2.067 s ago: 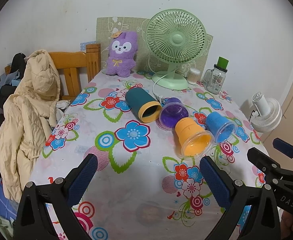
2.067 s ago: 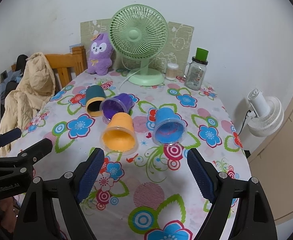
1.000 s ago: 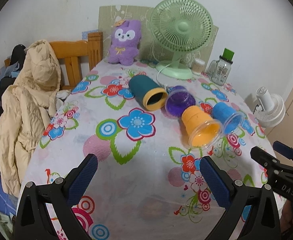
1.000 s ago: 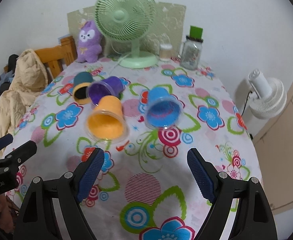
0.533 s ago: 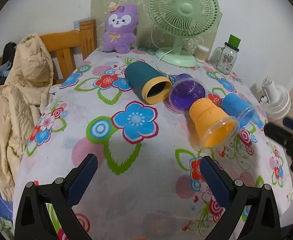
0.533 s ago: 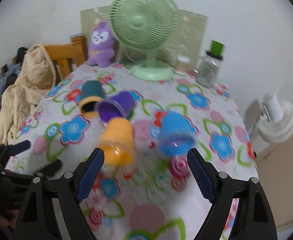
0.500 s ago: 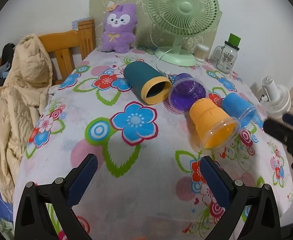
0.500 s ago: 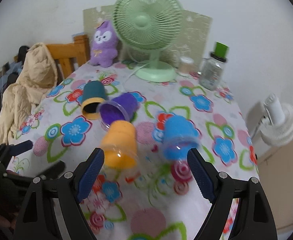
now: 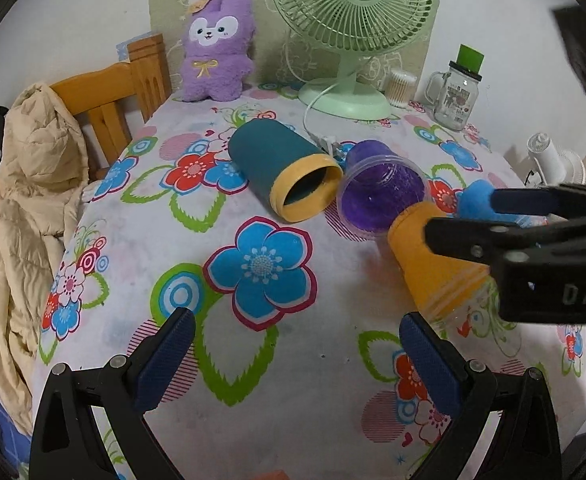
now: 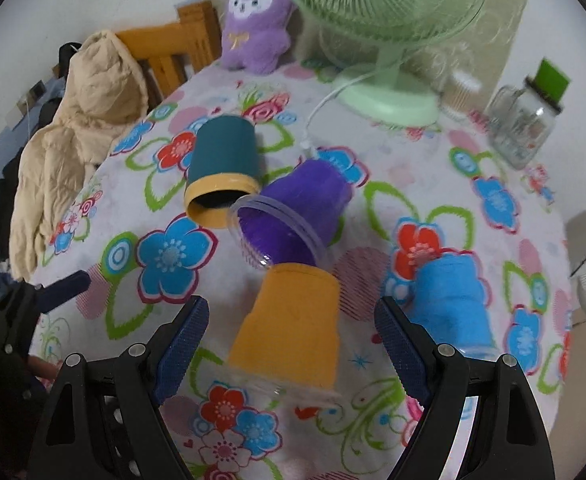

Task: Flip cup upside down
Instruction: 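Move the right gripper onto the sideways orange cup and close it, then lift the orange cup with the right gripper toward the left gripper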

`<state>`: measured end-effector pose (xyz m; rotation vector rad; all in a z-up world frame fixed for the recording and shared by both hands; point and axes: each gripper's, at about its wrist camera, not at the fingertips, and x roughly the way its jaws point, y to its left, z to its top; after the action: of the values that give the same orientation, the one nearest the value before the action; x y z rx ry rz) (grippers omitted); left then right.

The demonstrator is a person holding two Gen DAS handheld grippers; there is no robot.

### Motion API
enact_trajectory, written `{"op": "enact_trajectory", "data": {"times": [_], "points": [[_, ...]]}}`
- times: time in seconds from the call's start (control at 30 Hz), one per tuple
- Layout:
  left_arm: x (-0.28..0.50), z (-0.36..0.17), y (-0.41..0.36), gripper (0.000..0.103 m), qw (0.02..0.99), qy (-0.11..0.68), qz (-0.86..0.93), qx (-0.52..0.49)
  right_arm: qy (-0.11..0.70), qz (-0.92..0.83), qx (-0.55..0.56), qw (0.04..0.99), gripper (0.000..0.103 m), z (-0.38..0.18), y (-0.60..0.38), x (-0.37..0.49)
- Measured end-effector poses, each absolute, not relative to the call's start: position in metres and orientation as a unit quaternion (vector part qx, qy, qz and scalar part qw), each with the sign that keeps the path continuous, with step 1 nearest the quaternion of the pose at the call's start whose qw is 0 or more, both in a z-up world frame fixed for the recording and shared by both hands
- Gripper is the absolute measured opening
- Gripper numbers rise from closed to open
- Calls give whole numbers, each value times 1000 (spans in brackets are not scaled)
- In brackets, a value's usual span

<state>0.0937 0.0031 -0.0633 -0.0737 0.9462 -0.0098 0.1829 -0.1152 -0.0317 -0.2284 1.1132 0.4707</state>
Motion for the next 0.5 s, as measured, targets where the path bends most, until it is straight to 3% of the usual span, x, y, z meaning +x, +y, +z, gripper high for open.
{"op": "enact_trajectory", "data": {"times": [0.13,0.27,0.5], "points": [[95,-64,-2,103,889,457,-10,-29,550,225,-98,798,84,-42,-114,197],[93,-63,-6,103,890,455,-9,-20,588,238,-113,765,65,-56,-111,204],[85,-60,-6,103,891,453,-9,-26,611,248,-105,744,64,-64,-117,205]]}}
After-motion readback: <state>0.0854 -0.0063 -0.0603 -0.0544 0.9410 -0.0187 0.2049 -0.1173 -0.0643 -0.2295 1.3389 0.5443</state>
